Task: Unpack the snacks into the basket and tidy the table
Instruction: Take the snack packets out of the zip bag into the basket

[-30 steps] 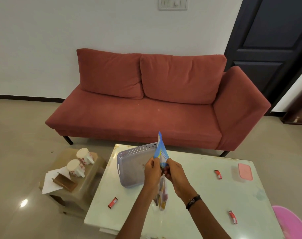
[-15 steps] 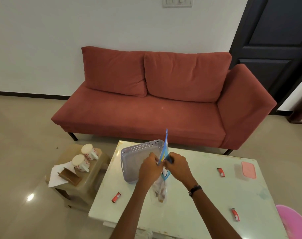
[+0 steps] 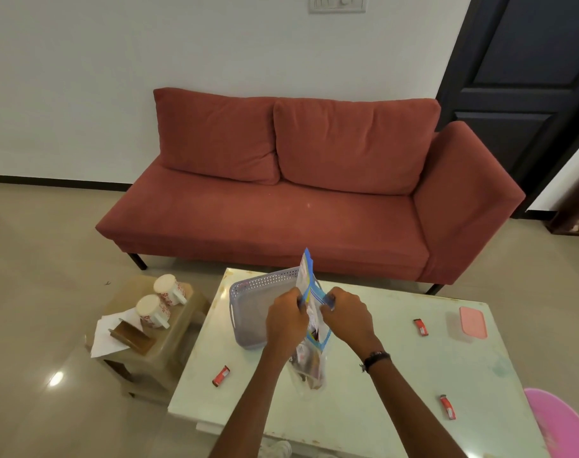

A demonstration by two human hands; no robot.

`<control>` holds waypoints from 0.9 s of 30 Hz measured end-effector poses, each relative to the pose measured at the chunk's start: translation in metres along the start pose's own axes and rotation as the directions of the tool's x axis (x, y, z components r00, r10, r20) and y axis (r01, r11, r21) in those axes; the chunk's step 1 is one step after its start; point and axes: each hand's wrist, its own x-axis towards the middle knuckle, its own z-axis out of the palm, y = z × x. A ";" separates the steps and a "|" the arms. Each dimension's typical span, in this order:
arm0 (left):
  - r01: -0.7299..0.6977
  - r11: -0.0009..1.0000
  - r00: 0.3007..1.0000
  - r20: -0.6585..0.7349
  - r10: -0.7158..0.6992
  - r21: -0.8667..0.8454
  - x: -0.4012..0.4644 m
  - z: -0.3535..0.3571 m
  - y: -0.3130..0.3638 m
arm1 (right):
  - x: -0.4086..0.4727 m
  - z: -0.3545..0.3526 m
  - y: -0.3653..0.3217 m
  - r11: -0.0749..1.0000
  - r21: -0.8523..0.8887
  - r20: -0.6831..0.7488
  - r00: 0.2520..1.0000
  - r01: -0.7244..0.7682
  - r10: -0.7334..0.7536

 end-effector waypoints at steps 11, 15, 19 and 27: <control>-0.066 0.971 0.998 0.014 0.064 0.229 0.006 -0.008 -0.002 | 0.004 0.009 -0.019 0.975 0.120 -0.022 0.982 0.187 -0.186; 0.005 0.973 0.998 -0.057 0.008 0.229 0.012 -0.010 -0.004 | -0.002 0.009 -0.008 0.982 0.165 -0.106 0.991 0.097 -0.080; 0.001 0.992 0.992 -0.122 0.014 0.124 0.014 -0.013 -0.017 | -0.001 -0.001 0.013 0.991 0.137 -0.139 0.990 -0.013 0.032; -0.080 0.996 0.990 -0.116 0.083 0.036 0.009 -0.010 -0.011 | 0.015 0.003 -0.006 0.994 0.052 -0.104 0.991 0.094 -0.089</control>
